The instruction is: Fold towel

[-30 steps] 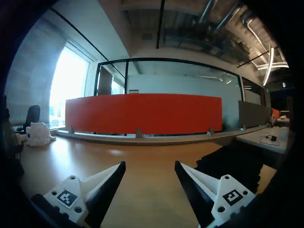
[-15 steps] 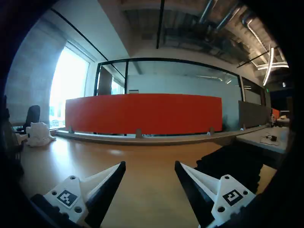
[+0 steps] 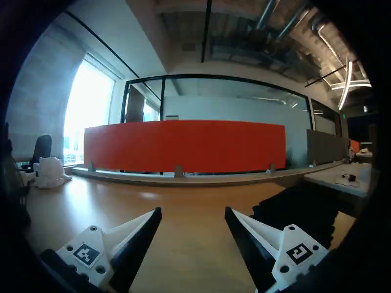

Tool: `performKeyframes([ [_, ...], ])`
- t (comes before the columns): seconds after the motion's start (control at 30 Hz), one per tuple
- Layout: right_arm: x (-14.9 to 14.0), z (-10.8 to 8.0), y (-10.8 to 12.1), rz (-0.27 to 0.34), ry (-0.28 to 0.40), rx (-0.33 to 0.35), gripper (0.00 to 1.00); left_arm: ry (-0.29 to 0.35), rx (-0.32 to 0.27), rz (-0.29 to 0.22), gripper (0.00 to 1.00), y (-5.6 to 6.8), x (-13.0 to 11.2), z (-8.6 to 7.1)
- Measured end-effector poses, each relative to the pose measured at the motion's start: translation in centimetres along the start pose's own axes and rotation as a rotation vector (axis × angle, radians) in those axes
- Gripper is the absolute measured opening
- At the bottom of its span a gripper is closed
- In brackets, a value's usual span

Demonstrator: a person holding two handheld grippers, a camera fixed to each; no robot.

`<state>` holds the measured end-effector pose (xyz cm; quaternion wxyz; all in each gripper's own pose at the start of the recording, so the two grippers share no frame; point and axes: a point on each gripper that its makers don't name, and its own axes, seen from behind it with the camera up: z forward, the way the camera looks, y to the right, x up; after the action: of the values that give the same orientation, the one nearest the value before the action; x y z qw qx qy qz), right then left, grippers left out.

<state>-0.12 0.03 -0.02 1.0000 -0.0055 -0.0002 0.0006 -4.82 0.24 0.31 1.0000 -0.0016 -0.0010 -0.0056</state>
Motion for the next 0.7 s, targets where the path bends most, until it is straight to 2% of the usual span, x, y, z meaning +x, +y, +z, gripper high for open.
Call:
performKeyframes([
  [0.7,0.00,0.03,-0.03,0.000,0.000,0.000,1.00,-0.001,0.000,-0.003,0.94,-0.02,0.16,-0.06],
])
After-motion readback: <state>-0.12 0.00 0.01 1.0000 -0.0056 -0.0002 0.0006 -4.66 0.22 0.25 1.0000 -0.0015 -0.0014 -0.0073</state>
